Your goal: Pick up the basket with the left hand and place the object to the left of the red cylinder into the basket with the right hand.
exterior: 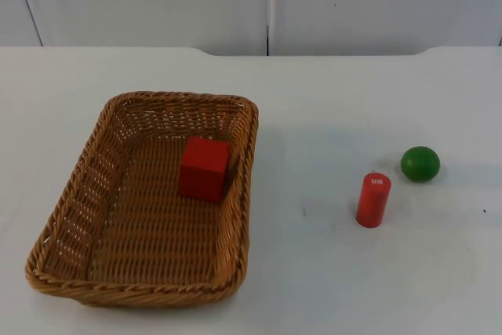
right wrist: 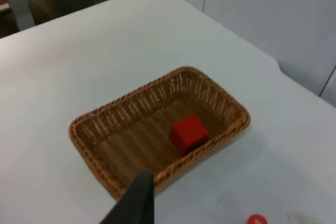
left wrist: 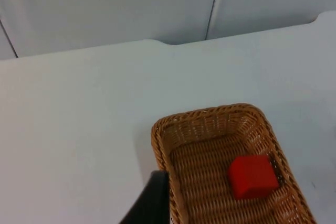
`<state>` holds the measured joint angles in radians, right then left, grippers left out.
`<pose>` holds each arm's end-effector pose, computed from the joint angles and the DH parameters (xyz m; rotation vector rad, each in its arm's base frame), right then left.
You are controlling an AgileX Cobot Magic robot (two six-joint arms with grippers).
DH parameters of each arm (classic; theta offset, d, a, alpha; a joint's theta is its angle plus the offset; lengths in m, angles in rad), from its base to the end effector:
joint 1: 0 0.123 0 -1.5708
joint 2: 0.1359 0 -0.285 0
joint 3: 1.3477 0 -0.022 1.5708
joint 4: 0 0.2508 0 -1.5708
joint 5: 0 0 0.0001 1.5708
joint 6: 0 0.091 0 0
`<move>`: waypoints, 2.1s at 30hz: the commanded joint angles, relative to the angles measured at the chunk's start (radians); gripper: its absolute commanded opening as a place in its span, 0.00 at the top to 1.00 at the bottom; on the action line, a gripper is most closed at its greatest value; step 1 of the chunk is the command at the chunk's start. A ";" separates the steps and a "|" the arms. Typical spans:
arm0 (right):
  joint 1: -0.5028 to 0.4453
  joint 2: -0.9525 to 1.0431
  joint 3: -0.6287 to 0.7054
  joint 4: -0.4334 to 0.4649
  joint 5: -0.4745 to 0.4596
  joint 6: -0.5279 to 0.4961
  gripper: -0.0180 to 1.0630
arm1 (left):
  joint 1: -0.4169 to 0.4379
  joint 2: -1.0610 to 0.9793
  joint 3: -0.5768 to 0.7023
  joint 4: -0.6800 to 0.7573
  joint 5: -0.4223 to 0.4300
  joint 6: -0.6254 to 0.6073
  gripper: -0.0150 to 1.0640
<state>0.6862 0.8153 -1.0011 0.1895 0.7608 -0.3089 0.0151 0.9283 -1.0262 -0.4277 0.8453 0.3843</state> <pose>0.1086 0.1043 0.4022 -0.9367 1.8525 0.4520 0.1753 -0.0256 0.3901 0.2593 2.1476 -0.2834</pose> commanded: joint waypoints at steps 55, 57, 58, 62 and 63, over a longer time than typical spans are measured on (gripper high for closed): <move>-0.004 -0.815 0.385 -0.142 0.315 0.256 0.01 | -0.002 -0.928 0.510 0.279 0.111 -0.307 0.13; -0.004 -0.815 0.385 -0.142 0.326 0.256 0.01 | -0.002 -0.928 0.510 0.291 0.110 -0.323 0.13; -0.004 -0.815 0.393 -0.139 0.328 0.246 0.01 | -0.002 -0.928 0.510 0.300 0.110 -0.336 0.13; -0.004 -0.815 0.457 -0.136 0.326 0.241 0.01 | -0.002 -0.928 0.510 0.334 0.110 -0.384 0.13; -0.004 -0.815 0.478 -0.136 0.319 0.241 0.01 | -0.002 -0.928 0.510 0.334 0.110 -0.384 0.13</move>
<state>0.6862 0.0023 -0.5589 0.0522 1.0831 -0.0556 0.0151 0.0051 -0.5185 -0.1051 0.9594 0.0196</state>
